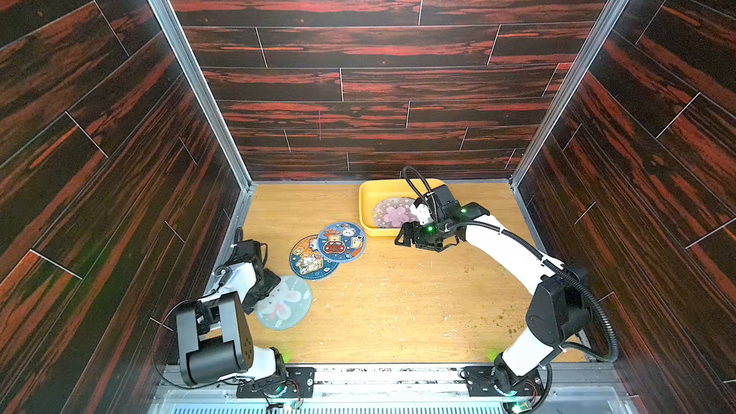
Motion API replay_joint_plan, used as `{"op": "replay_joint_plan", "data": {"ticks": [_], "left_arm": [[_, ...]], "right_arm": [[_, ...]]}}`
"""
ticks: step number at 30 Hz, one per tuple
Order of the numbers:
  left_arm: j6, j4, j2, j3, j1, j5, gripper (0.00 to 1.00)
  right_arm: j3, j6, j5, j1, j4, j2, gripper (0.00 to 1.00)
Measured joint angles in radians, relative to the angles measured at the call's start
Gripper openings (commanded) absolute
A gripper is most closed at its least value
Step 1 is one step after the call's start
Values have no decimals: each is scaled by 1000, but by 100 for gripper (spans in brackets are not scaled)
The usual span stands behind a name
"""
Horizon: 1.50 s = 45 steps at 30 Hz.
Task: Put the coasters into the storage box
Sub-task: Pick up the coaster from the center of the board.
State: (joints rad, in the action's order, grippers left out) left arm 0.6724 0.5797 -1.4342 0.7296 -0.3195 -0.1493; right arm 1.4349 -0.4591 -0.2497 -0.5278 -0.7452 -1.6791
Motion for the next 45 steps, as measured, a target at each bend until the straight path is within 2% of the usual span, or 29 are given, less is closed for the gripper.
{"op": "replay_joint_plan", "data": {"ticks": [5, 11, 17, 20, 28, 35, 40, 45], "left_arm": [[-8, -28, -4, 0, -35, -9, 91], [-24, -84, -53, -2, -30, 51, 89], [-37, -128, -37, -26, 24, 53, 89], [-37, -140, -18, -42, 69, 53, 92], [-56, -88, 49, -81, 108, 115, 88], [-57, -77, 88, -112, 164, 113, 92], [-28, -44, 138, -143, 209, 122, 85], [20, -23, 207, -189, 240, 129, 63]], "right_arm": [[10, 6, 0, 0, -8, 0, 82], [26, 8, -2, 0, -12, 0, 82], [44, 12, -2, 0, -14, 0, 82], [45, 13, -2, 0, -15, 0, 82], [43, 12, -2, 0, -16, 2, 82], [26, 11, -2, 0, -15, 29, 82], [5, 9, -3, 0, -13, 55, 82], [-21, 6, -4, 0, -6, 74, 82]]}}
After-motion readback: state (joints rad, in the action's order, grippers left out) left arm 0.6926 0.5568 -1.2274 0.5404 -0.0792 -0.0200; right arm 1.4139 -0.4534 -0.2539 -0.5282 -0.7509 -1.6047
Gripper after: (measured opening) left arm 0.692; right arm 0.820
